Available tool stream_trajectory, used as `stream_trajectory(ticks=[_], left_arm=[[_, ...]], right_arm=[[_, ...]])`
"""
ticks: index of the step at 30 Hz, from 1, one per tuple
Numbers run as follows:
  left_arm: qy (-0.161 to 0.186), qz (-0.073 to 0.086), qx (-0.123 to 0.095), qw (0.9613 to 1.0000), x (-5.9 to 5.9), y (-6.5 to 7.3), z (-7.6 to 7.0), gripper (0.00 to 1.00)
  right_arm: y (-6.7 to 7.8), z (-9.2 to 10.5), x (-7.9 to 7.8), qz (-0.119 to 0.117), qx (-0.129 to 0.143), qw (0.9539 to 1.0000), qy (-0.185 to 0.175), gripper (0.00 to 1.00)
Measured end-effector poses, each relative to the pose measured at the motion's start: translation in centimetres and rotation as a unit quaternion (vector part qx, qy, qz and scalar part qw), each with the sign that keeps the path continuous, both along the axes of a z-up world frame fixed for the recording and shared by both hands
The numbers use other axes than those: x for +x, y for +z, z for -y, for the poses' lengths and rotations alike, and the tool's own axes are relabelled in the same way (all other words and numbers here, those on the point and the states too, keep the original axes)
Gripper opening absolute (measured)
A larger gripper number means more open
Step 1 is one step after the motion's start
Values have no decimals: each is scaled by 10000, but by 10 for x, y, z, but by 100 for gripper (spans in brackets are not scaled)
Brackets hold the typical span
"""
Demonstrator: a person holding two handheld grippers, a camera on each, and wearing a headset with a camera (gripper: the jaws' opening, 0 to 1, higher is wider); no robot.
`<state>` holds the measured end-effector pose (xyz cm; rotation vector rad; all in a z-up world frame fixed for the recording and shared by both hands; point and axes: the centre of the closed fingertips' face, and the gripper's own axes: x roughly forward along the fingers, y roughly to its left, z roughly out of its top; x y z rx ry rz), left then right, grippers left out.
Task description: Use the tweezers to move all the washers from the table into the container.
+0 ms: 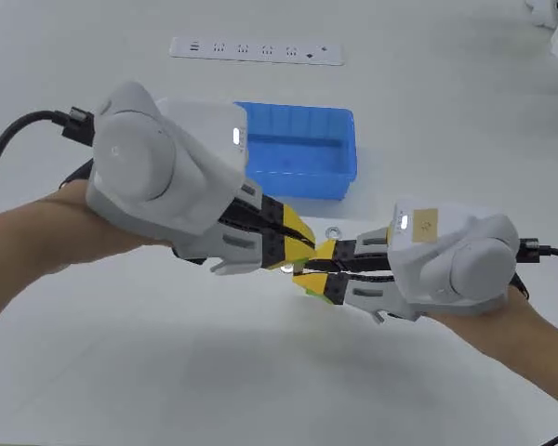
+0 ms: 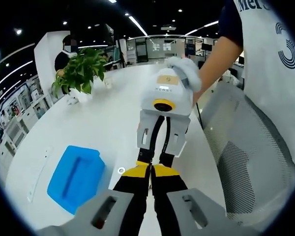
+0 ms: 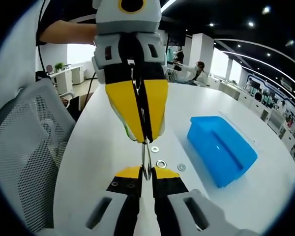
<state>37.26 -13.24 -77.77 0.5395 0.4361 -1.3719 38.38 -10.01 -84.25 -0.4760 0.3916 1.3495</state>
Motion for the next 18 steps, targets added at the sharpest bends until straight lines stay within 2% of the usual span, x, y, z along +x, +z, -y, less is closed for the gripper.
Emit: stream_trajectory(ticks=[4,9,10,11,14,17,18], left_arm=[[42,38,-27,10000,-2,5,-4,5],[122,83,-79,9999,-5,7,-11,5],[177,112,-148,9997,-4,8,-13,5],[220,58,-209,9995,-5,9,-14,5],[374,32,-407,9985,-3,12,-19,5],[494,91,-561,9972,0,16,-23,5],[541,-9,-669,9963,-1,19,-23,5]], right_arm=[[5,-11,-5,37,76,9999,77,9],[6,-20,-7,81,42,9997,212,9],[6,-20,-7,126,22,9996,236,9],[7,-21,-7,154,2,9996,257,9],[7,-20,-7,153,-17,9996,252,10],[3,-17,-11,151,-198,9991,340,5],[4,-18,-10,183,-180,9991,327,2]])
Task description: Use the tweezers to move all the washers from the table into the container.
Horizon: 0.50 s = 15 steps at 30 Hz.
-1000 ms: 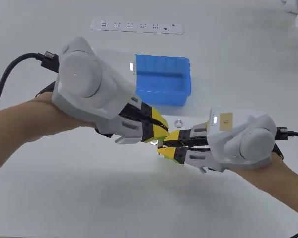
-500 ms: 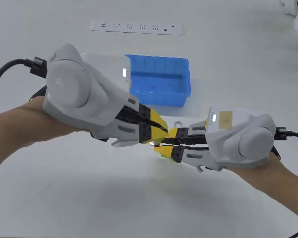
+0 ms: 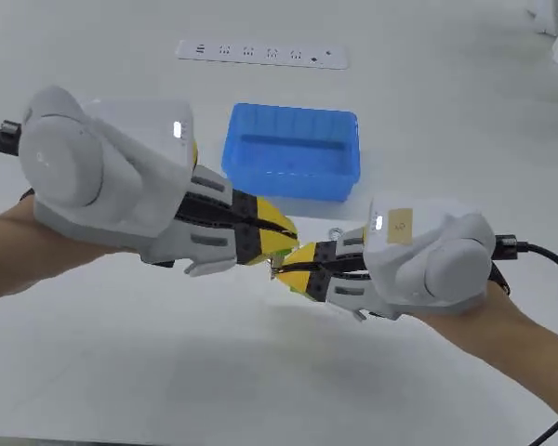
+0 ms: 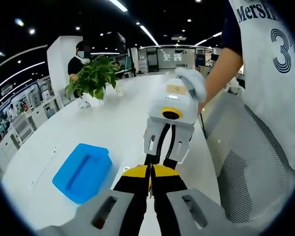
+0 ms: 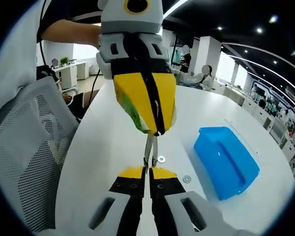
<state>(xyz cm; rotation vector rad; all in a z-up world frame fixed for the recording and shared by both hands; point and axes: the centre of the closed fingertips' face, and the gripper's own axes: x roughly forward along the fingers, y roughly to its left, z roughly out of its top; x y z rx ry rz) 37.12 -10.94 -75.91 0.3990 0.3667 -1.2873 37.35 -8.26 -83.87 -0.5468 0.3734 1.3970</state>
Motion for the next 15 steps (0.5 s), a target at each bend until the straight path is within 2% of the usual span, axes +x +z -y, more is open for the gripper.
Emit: stream_trajectory(ticks=[1,3,5,7,10,15], left_arm=[[-3,-128,-71,9999,-2,1,0,5],[-62,-29,-4,10000,-2,0,-1,5],[-80,-71,6,9999,-3,-2,-1,5],[-121,-62,0,9999,-5,-3,-2,5],[-157,10,16,9999,-4,-4,-2,5],[-119,26,-4,9999,1,-5,-5,5]], right_arm=[[-1,0,-2,-23,-3,10000,8,2],[-1,0,-2,-2,-18,10000,9,3],[1,1,2,3,-17,10000,-84,8],[5,1,6,-43,70,9998,-173,15],[13,-1,6,-119,231,9996,-146,15],[7,-1,2,-126,49,9999,-9,17]])
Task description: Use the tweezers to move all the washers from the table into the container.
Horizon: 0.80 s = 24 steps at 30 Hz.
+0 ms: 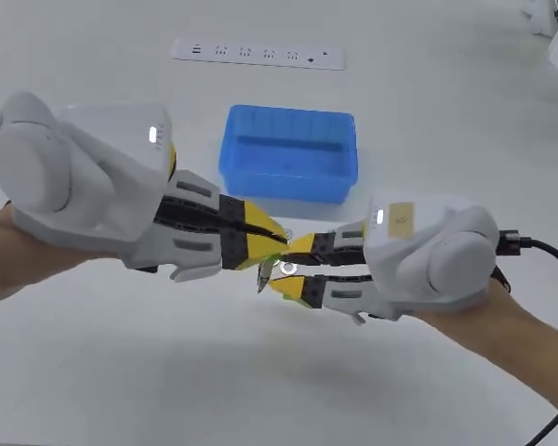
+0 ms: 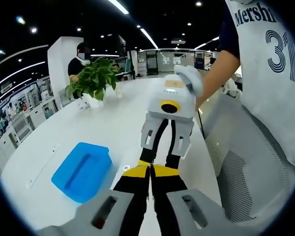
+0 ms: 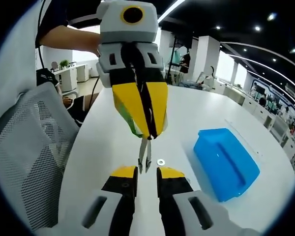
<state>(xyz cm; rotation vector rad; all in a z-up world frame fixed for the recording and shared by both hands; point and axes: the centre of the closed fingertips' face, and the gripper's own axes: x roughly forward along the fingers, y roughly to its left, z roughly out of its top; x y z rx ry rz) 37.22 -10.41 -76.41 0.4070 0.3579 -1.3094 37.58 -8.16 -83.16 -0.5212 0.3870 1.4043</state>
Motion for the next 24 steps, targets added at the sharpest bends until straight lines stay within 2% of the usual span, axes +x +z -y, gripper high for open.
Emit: stream_trajectory(ticks=[6,8,11,16,24], left_arm=[[35,-2,-120,9999,7,5,-2,5],[-11,-53,-238,9997,6,9,1,5],[-72,-74,-302,9995,4,12,6,5],[-123,-99,-261,9995,3,11,6,5],[-98,-73,-179,9998,7,8,3,5]], right_arm=[[2,0,-2,-125,117,9998,-86,20],[4,-4,0,-217,203,9994,-167,21],[4,-10,4,-253,269,9991,-206,22],[3,-11,8,-277,267,9990,-210,14],[-1,-6,13,-165,112,9996,-202,13]])
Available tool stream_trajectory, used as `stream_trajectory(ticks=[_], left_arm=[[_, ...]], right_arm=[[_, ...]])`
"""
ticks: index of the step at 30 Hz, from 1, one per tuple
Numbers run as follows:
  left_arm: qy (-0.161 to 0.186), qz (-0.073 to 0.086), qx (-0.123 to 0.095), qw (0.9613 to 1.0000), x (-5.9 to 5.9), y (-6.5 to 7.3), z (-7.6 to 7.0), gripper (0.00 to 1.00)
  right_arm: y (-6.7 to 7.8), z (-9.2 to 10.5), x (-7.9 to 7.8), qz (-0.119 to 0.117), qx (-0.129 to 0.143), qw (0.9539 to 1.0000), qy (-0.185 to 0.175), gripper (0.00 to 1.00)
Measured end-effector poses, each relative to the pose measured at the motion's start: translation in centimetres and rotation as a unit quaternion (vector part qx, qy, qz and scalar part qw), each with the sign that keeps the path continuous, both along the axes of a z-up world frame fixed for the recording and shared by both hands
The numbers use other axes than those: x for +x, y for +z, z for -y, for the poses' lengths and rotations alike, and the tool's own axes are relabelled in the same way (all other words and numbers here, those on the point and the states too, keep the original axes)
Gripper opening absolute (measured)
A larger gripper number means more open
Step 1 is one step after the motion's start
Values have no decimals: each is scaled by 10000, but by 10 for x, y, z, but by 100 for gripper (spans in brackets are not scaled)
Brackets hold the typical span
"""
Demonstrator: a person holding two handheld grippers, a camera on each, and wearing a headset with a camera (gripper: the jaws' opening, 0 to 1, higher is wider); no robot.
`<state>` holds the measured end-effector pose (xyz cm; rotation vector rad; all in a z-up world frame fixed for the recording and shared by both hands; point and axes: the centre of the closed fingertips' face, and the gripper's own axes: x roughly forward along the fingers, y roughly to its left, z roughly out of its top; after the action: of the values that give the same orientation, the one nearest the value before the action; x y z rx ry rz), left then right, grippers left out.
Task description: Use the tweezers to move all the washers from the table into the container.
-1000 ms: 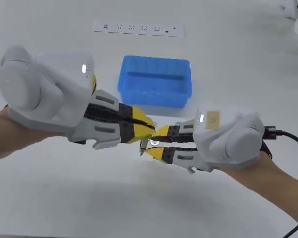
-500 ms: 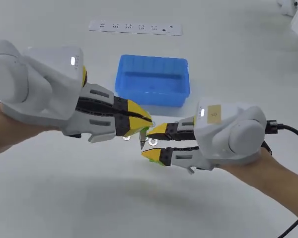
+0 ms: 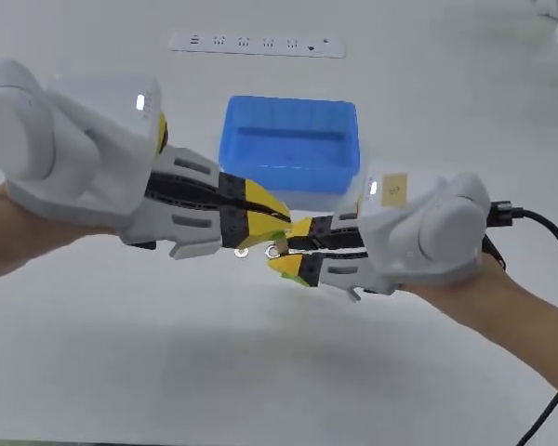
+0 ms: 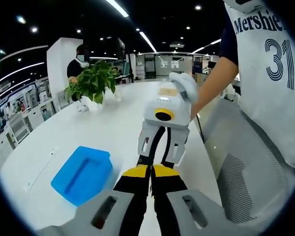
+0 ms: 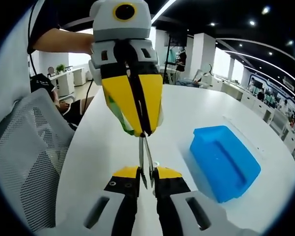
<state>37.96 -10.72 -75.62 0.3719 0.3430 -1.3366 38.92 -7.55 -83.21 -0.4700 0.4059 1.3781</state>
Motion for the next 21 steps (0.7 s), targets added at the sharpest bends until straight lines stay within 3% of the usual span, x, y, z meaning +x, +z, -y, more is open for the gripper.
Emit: stream_trajectory(ticks=[9,21], left_arm=[[-81,31,105,9999,7,-6,5,5],[-105,-71,181,9998,12,-16,7,5]], right_arm=[[-6,2,7,38,-74,9999,-79,13],[-16,5,12,-61,-87,9998,-163,13]])
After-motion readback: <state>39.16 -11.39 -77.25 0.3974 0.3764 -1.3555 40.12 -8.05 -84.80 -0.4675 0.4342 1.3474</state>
